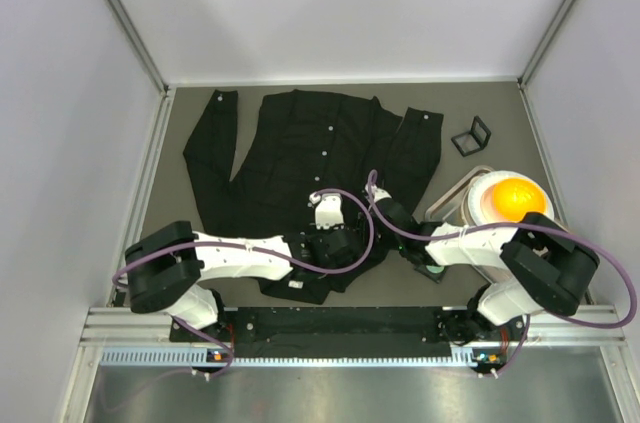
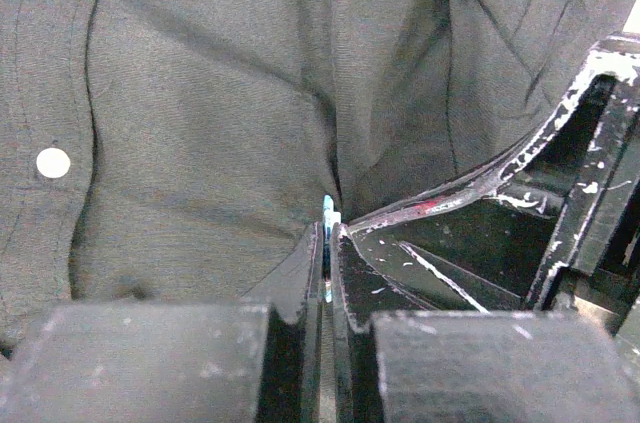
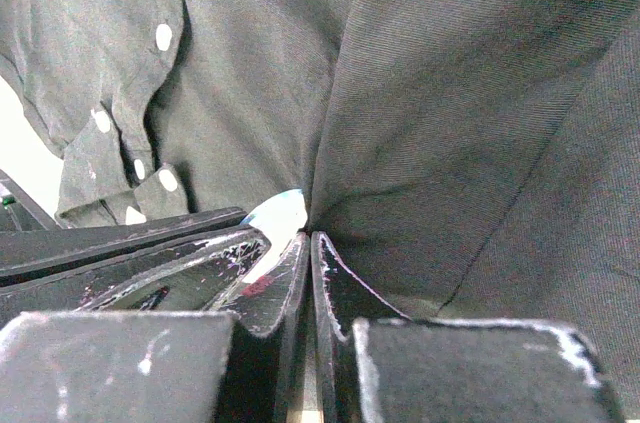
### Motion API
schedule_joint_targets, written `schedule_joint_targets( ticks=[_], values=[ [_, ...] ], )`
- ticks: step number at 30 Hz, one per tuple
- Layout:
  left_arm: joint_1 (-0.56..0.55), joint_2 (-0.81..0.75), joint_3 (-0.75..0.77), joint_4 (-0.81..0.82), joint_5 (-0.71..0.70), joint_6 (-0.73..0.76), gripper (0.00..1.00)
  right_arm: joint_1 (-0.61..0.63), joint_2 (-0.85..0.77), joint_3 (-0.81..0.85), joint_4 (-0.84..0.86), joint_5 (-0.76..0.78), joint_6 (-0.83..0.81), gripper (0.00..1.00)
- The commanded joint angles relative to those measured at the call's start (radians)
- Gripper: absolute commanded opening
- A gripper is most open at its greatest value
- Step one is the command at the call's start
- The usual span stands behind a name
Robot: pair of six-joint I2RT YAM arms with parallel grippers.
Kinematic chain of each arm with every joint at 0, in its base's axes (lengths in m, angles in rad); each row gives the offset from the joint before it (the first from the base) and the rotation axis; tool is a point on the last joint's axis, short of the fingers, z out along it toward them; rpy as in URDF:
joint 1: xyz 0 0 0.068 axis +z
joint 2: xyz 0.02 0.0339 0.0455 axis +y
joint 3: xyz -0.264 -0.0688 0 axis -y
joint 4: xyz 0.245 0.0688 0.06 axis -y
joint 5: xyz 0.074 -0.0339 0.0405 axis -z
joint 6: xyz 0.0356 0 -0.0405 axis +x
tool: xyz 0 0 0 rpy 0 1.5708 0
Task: Remove the brooch from the garment
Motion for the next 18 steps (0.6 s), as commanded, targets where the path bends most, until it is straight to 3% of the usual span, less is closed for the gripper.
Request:
schedule_joint_targets(
  ticks=[1, 8, 14, 18],
  values=[
    [-0.003, 0.019, 0.038, 0.067, 0.052, -0.037, 0.00, 0.027, -0.019, 0.030, 0.102, -0.019, -0.024, 0.01],
    [-0.004, 0.005, 0.020, 0.111, 0.087, -0.044, 0.00, 0.038, -0.040, 0.016, 0.137, -0.035, -0.072, 0.00],
    [0.008, -0.039, -0.055, 0.272, 0.179, 0.045, 0.00, 0.038, -0.027, 0.033, 0.130, -0.047, -0.135, 0.00],
    [0.008, -0.065, -0.066, 0.265, 0.196, 0.052, 0.00, 0.038, -0.005, 0.050, 0.108, -0.041, -0.138, 0.00]
  ],
)
